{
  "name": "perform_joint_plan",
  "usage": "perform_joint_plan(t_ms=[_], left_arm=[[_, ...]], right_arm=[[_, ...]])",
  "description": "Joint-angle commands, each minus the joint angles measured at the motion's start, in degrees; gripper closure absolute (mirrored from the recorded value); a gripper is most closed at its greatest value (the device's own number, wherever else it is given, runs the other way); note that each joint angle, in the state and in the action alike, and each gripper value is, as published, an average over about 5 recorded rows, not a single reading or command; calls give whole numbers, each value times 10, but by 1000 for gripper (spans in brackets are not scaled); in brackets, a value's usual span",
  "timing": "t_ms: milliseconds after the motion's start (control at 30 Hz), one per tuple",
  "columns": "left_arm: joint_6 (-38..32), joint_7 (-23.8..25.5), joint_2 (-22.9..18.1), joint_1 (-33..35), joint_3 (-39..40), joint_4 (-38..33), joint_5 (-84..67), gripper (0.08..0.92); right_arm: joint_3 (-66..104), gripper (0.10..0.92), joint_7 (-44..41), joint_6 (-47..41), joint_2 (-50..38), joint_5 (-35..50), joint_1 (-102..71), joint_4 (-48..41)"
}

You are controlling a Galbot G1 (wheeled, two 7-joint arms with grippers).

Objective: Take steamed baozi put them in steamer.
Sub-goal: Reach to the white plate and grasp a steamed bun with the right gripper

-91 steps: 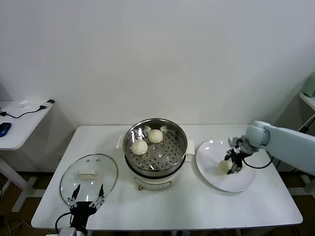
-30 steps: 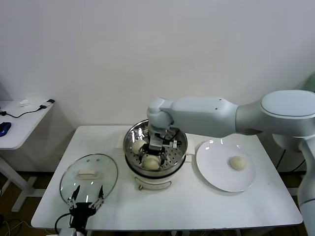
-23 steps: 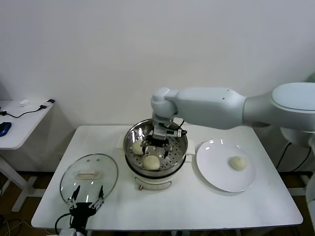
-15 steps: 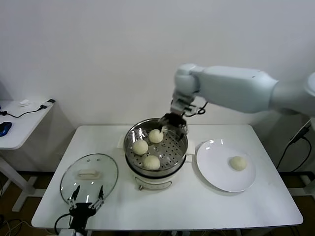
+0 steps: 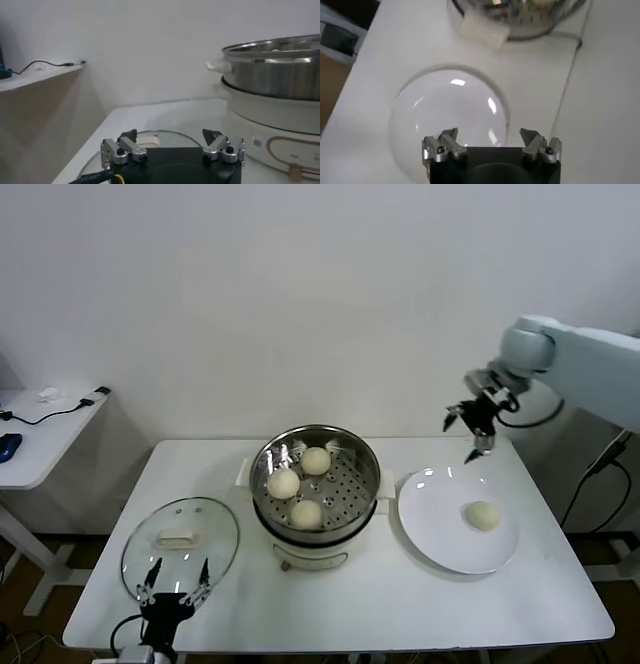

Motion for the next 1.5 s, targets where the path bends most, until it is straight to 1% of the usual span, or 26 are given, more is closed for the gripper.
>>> perform_joint_plan(t_ms=[33,200,500,900,1200,1267,1433,1500], left_arm=[[0,1,1,-3,-2,5,0,177],[0,1,0,-4,-3,7,0,177],[-2,1,2,0,-6,10,0,177],[-6,-1,2,5,-2,11,1,177],[-8,-2,-1,4,2,15,4,177],[-8,-2,-1,3,2,15,4,177],[-8,-2,-1,3,2,13,3,177],[-8,-3,-1,3,1,13,3,177]], right_arm=[[45,203,43,-90,-81,-45,-141,-30],[85,203,65,-106,-66,-54,-200,-45],[141,203,87,-111,-24,-65,-269,-98],[166,203,108,-103,7,-70,-295,-125],[168,207,108,-96,5,-74,-289,-122],[165,228,104,-95,3,-76,-284,-118],[137,335,93,-94,-9,-65,-237,-88],[123,357,90,-93,-16,-52,-203,-72]])
